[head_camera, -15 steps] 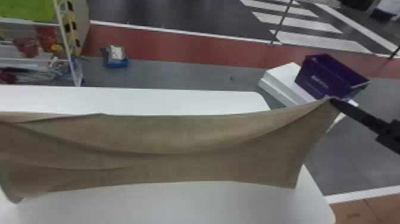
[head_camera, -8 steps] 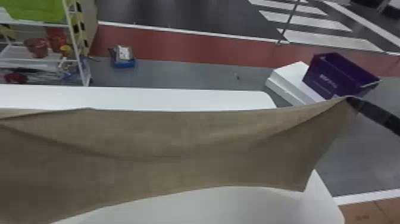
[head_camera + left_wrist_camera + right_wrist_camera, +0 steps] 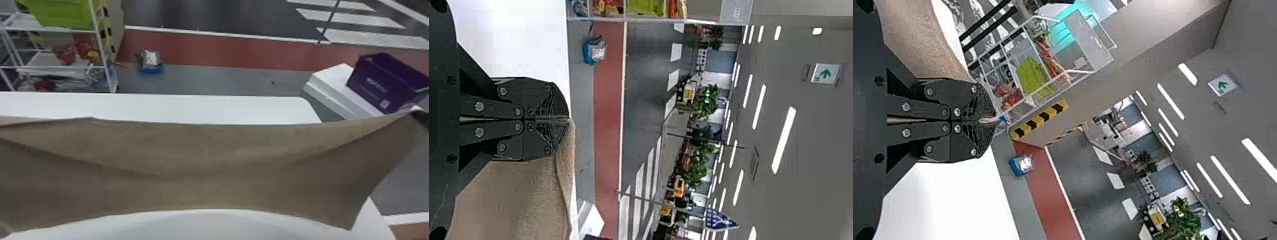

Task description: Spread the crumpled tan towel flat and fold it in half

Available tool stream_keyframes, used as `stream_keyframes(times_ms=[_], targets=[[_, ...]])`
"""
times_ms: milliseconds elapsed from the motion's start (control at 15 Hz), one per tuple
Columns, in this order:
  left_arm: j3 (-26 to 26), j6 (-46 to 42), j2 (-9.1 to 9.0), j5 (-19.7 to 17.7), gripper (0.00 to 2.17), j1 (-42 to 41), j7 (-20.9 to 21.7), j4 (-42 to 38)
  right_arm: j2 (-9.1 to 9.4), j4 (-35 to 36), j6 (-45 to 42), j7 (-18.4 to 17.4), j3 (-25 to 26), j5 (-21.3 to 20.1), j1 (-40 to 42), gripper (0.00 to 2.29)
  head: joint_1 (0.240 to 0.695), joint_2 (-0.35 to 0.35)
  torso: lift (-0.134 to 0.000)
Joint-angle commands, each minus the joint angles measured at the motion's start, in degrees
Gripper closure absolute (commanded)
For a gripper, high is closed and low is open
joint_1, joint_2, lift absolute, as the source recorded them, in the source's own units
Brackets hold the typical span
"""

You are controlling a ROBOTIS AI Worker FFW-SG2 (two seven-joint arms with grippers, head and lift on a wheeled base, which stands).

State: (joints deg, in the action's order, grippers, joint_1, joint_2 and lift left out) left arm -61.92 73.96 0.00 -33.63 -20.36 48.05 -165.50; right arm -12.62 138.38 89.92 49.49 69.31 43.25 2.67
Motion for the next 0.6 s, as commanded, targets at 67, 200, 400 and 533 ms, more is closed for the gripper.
stream_keyframes(times_ms=[67, 200, 400, 533], targets=[[-7.4, 6.3, -0.15, -6.1, 1.38, 1.4, 2.1, -0.1, 0.75, 1.5, 0.2, 0.0, 3.6, 3.7, 0.9, 2.13, 0.695, -0.166, -0.124], [-13.1, 10.9, -0.15, -11.2, 1.38, 1.8, 3.7, -0.3, 1.11, 2.1, 0.2, 0.4, 5.4, 5.3, 1.5, 2.13, 0.695, -0.168, -0.124], [-17.4, 13.0, -0.15, -13.7, 1.38, 3.0, 5.1, -0.3, 1.19, 2.1, 0.2, 0.5, 8.6, 8.8, 3.0, 2.13, 0.695, -0.18, -0.124], [-17.0, 13.0, -0.15, -12.9, 1.38, 5.1, 3.9, 0.1, 1.19, 2.0, 0.2, 0.5, 8.6, 8.7, 3.4, 2.13, 0.695, -0.182, -0.124]])
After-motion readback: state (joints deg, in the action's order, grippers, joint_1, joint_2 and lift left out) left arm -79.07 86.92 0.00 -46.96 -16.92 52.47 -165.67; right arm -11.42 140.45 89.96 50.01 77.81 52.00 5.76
